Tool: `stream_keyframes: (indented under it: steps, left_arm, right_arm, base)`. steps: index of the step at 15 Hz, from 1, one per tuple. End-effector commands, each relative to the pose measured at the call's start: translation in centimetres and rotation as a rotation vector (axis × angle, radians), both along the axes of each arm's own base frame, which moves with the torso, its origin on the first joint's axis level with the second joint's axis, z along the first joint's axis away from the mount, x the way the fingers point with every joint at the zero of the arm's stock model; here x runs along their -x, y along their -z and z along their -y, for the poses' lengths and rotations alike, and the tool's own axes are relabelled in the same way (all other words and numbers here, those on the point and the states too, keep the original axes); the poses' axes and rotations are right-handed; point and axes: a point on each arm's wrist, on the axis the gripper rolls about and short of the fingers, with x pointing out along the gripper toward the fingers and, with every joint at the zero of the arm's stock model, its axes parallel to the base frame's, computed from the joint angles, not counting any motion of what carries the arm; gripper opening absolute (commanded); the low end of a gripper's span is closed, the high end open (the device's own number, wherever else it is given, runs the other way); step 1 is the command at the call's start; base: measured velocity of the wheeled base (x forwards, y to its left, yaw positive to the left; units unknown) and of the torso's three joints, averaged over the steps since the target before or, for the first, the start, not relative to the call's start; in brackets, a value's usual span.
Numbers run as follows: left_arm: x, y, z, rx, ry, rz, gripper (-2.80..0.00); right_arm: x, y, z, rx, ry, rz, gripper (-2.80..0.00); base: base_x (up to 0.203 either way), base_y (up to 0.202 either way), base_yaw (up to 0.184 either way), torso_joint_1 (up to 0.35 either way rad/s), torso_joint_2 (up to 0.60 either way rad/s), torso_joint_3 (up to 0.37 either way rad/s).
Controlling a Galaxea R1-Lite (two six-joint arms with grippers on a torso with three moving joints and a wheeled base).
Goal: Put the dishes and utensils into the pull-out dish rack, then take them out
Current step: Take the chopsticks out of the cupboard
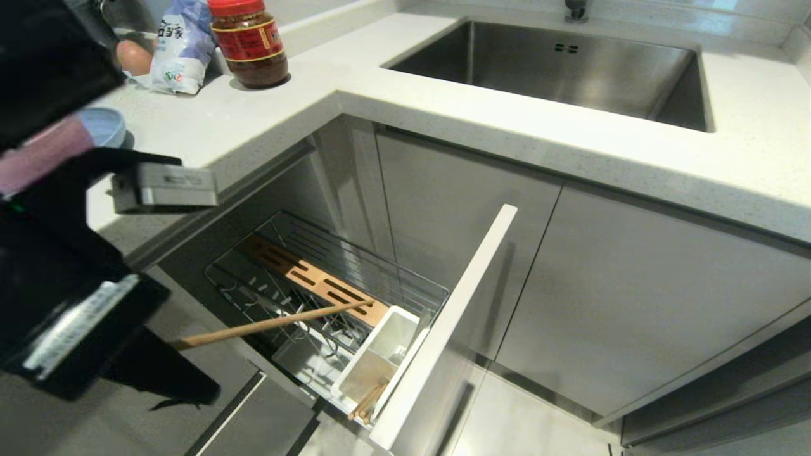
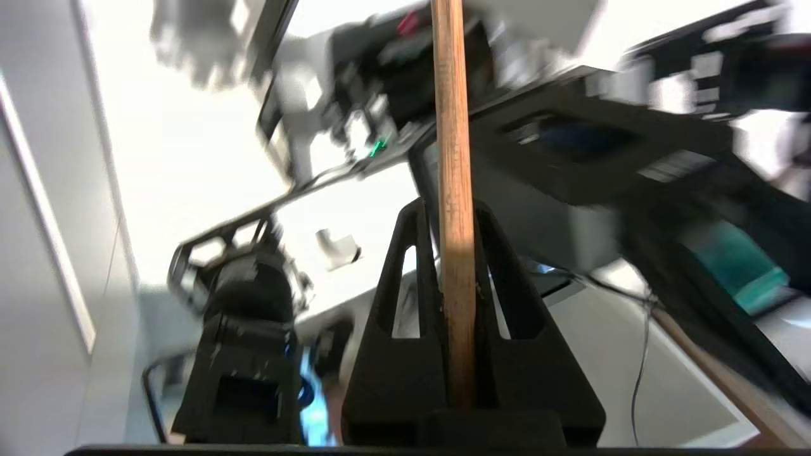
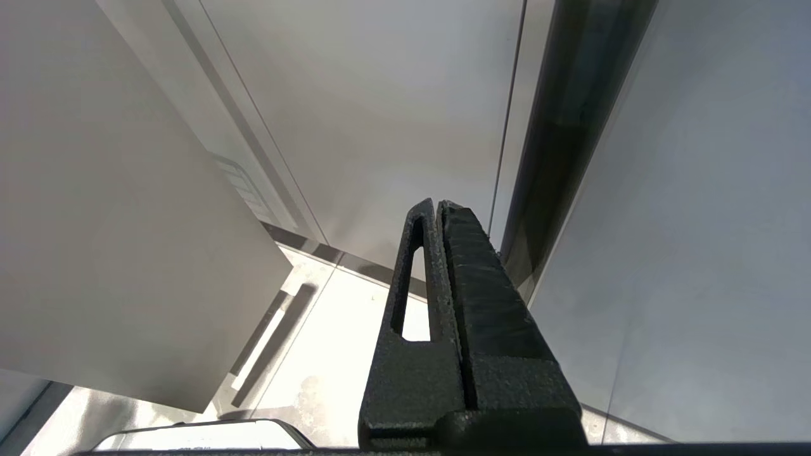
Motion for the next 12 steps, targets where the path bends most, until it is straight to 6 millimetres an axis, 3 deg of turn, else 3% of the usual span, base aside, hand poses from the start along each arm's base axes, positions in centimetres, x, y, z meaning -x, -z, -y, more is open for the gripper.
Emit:
stream_keyframes:
  steps: [1,6,12]
  left_arm:
    - [3.3,-2.5,-3.0,0.116,0.016,0.115,-2.80]
    - [8.3,-4.6,-8.5,0.290,-0.048,0.339,-2.80]
    - [10.8,-7.0,-10.9,0.389,-0.384,0.716,-2.80]
  right_arm:
    - [0.0,0.0,0.0,0.000,0.000,0.005,-2.80]
    - [0.0,0.0,0.0,0.000,-0.001,0.005,-2.80]
    - [0.0,0.0,0.0,0.000,-0.001,0.005,-2.80]
  base:
    - [0.000,0.000,0.000,0.000,0.00,0.000]
    - [0.000,0.000,0.000,0.000,0.00,0.000]
    - [0.000,0.000,0.000,0.000,0.00,0.000]
